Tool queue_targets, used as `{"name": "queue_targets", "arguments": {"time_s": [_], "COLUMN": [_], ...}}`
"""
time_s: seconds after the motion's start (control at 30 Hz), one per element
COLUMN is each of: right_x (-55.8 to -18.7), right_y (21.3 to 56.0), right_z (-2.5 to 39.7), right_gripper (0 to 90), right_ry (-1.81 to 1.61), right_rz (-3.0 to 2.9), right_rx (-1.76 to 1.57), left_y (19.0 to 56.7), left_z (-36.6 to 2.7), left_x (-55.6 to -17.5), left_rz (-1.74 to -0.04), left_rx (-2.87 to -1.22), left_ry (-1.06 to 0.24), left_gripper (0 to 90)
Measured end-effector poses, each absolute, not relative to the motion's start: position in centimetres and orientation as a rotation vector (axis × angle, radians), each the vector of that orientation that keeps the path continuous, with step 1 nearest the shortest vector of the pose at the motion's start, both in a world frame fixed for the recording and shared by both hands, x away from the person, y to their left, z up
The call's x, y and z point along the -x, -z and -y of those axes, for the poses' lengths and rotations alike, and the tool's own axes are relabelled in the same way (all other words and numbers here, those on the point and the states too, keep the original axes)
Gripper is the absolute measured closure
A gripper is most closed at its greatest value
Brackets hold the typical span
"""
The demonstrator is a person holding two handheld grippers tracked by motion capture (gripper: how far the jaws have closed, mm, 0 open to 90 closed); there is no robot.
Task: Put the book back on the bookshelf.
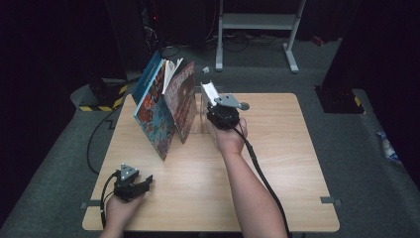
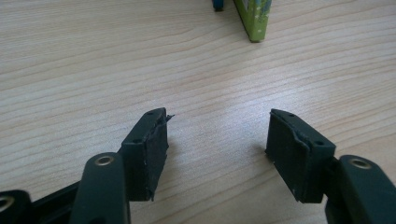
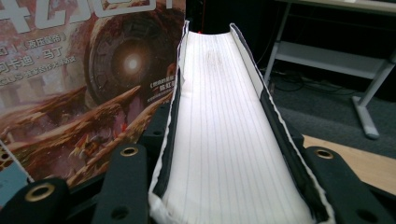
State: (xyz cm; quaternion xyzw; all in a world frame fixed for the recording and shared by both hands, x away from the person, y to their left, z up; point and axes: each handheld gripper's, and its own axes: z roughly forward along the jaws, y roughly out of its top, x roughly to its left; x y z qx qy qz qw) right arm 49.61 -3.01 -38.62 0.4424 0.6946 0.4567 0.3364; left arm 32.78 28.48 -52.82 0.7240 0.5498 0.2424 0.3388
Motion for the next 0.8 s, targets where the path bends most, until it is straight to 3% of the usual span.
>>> {"name": "queue_targets", "arguments": {"time_s": [0.8], "right_x": [-54.0], "right_y": [37.8], "right_z": [1.1], "right_gripper": [53.6], "right_ry": [-1.177], "right_rz": [-1.698], "right_rx": [-1.258], "left_y": [52.8], "left_z": [-28.6], "left_x": [-32.8], "left_rz": [-1.431], "left_rx": [-1.885], "left_ry": [-0.623], "left_gripper": [38.6]}}
